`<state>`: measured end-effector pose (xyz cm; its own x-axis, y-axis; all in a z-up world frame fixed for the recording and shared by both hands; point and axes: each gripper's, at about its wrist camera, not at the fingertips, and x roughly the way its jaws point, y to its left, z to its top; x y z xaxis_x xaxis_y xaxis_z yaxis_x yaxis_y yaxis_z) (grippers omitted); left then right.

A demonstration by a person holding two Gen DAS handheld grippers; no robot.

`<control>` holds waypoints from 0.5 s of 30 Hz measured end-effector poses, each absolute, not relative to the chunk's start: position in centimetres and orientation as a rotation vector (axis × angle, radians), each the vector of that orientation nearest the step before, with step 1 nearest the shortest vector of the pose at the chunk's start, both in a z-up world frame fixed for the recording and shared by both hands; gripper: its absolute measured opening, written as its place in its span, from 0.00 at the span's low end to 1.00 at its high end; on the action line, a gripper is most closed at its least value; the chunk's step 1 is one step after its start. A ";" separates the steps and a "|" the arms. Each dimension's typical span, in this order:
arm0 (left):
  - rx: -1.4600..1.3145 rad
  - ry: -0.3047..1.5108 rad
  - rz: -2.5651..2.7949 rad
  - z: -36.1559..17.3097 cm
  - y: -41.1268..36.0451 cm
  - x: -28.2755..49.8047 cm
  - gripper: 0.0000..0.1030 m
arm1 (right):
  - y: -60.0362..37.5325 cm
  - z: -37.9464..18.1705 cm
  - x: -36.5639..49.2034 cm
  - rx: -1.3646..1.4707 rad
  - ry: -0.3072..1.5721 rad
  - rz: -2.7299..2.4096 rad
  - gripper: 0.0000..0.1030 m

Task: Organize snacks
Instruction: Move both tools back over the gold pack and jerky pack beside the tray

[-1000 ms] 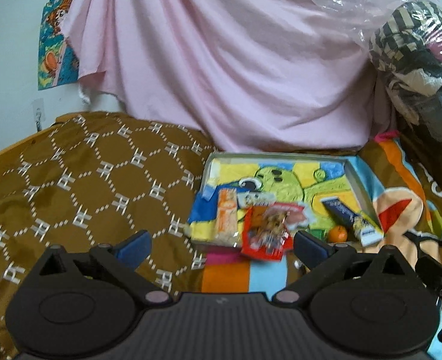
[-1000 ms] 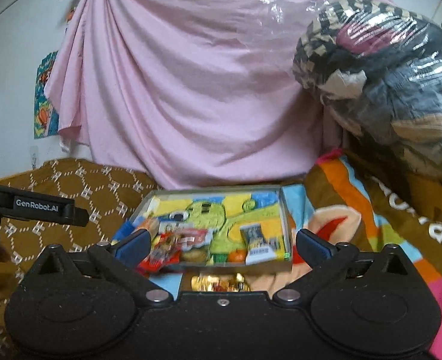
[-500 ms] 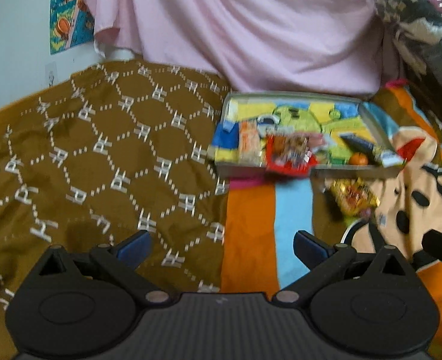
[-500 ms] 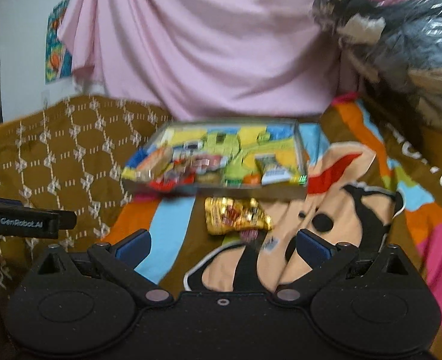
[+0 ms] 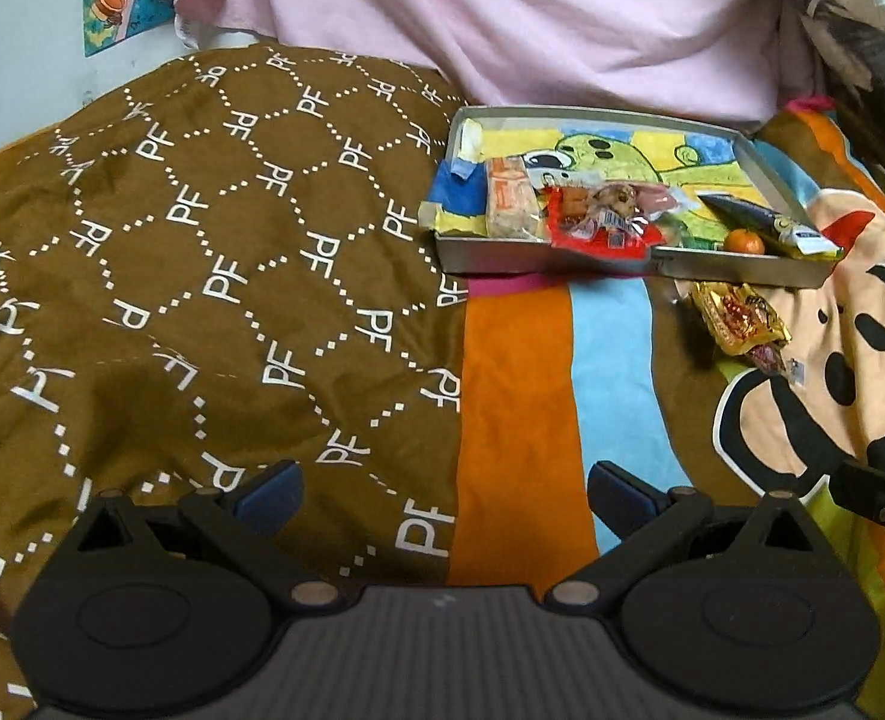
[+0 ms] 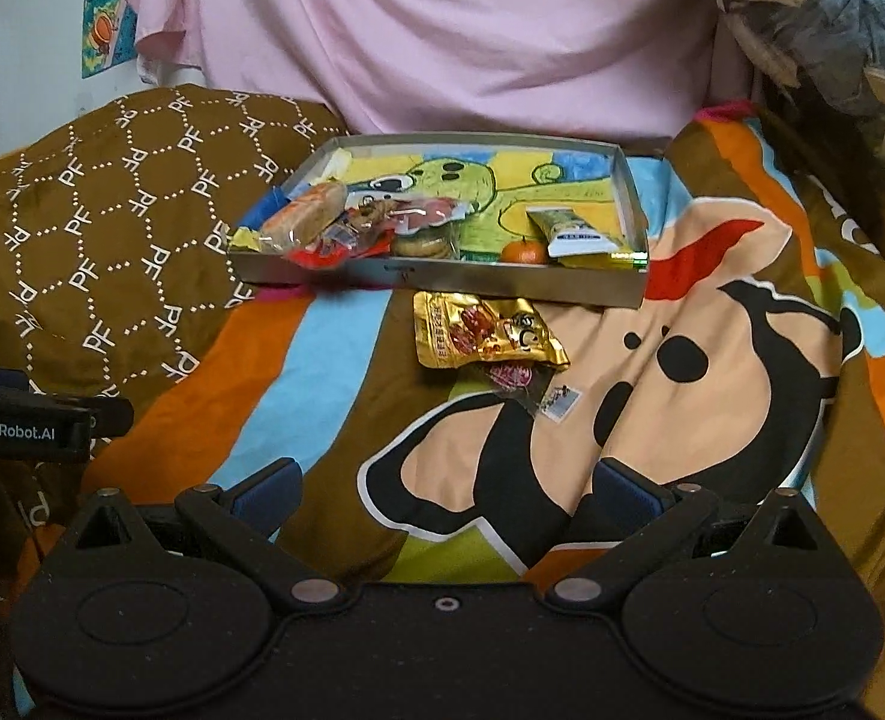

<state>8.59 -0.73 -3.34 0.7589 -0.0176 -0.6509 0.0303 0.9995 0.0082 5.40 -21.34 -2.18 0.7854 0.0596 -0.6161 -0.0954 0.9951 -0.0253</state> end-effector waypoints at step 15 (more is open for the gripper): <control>0.087 0.709 -0.097 -3.8 -2.7 12.0 1.00 | -22.6 -2.7 8.5 -0.099 0.675 0.090 0.99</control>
<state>11.96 -2.70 -3.82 0.7547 -0.0597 -0.6534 0.1187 0.9918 0.0465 8.54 -22.63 -2.65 0.7772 0.0511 -0.6272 -0.1153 0.9914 -0.0622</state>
